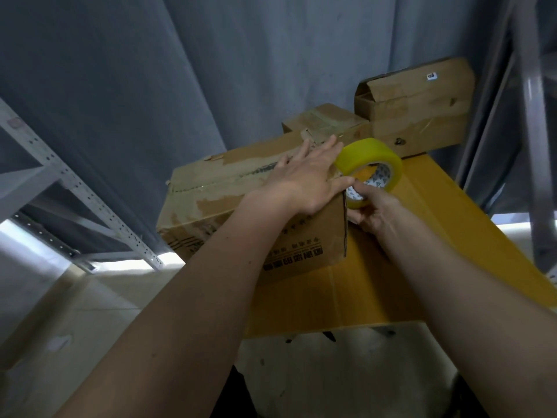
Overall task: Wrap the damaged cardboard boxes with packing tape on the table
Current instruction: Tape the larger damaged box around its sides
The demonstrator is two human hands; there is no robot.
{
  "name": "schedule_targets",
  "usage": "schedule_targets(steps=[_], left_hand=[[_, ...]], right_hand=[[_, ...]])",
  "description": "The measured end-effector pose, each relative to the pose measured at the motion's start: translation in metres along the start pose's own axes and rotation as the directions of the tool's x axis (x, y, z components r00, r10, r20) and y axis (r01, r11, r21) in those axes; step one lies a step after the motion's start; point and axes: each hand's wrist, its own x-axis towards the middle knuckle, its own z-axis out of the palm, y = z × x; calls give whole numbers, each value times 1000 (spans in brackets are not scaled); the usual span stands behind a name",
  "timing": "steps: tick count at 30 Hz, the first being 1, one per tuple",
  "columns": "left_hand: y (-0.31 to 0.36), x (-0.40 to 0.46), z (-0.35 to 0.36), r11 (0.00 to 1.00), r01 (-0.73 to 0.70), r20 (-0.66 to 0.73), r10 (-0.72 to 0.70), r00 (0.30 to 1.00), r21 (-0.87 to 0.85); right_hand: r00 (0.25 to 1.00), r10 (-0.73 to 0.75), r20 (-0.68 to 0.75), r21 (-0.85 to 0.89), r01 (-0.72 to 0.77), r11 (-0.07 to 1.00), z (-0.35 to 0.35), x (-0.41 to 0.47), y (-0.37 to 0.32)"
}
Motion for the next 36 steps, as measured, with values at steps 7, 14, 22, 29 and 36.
schedule_targets(steps=[7,14,22,29,36], left_hand=[[-4,-7,-4,988,155,0,-155,988,20],[2,-11,-5,980,198,-1,-198,980,28],[6,-4,-4,970,193,-72,-183,980,150],[-3,7,-9,995,47,41,-51,998,88],[5,5,-15,986,79,52,-88,995,146]], right_hand=[[995,64,71,-207,-48,977,1,-5,4],[997,-40,-65,-328,17,945,9,-9,-4],[998,-44,-43,-326,27,945,-9,-10,0],[995,-98,-16,-569,71,819,-16,-15,-12],[954,-283,95,-789,246,563,-18,-31,-31]])
